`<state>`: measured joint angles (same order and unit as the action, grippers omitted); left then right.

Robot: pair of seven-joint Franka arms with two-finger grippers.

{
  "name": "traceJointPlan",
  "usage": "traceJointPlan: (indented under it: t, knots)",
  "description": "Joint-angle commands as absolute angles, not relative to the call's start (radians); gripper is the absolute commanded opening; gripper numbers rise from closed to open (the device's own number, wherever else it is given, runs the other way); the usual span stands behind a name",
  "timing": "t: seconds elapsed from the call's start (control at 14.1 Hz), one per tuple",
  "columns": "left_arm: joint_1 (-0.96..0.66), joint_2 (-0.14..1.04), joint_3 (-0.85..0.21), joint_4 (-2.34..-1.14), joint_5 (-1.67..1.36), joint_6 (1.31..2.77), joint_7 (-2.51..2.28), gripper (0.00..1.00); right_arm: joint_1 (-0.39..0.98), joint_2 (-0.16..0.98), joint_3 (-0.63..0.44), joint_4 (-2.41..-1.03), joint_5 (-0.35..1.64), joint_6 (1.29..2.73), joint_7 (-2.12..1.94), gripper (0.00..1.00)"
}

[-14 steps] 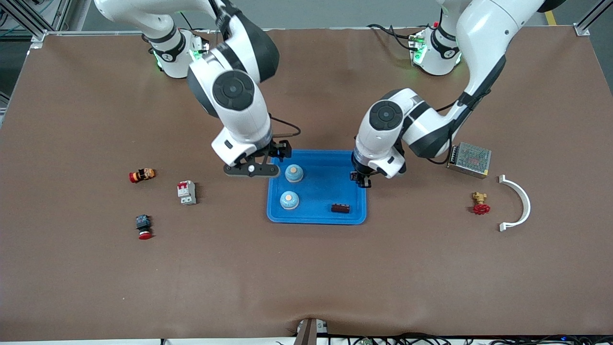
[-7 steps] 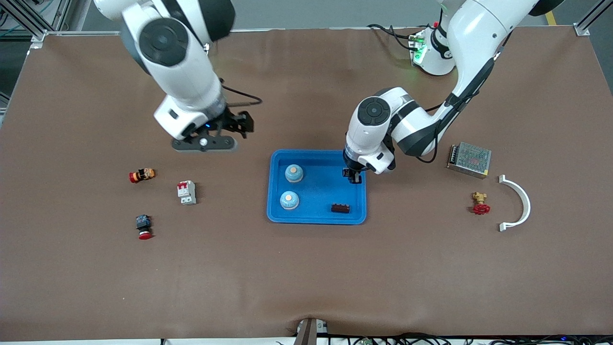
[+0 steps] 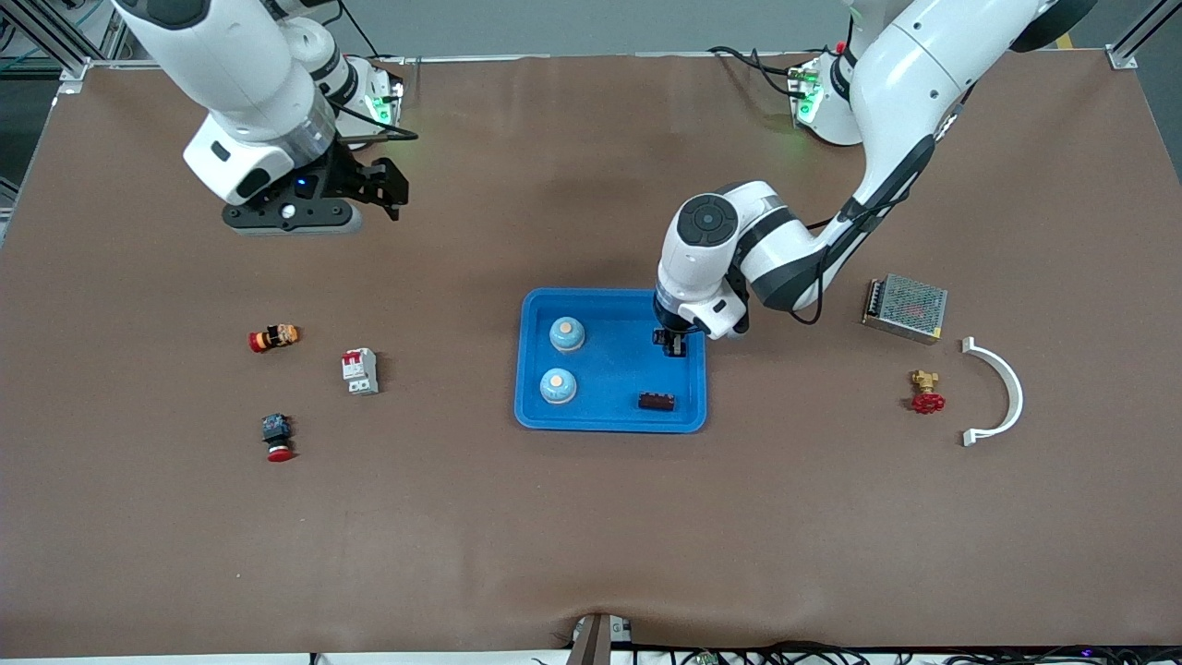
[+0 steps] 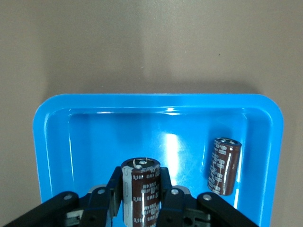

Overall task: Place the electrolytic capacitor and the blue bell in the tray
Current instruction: 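Lower the capacitor into the tray and open the left gripper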

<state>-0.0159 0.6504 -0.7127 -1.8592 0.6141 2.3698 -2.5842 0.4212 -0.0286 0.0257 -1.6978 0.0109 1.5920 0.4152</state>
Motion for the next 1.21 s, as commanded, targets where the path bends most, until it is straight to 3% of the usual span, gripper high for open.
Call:
traceJointPlan:
  t: [0.0,1.14]
  knots:
    - [-0.031,0.670,-0.703,-1.858,0.670,2.396,-2.634,0.00,0.353,-0.095,0.035,-1.735,-0.002,1.582,0.326,1.00]
    - [-0.029,0.758,-0.683,-1.859,0.856,2.459,-2.715,0.00,0.028,-0.147,0.014,-1.721,0.009,1.525,-0.064,1.00]
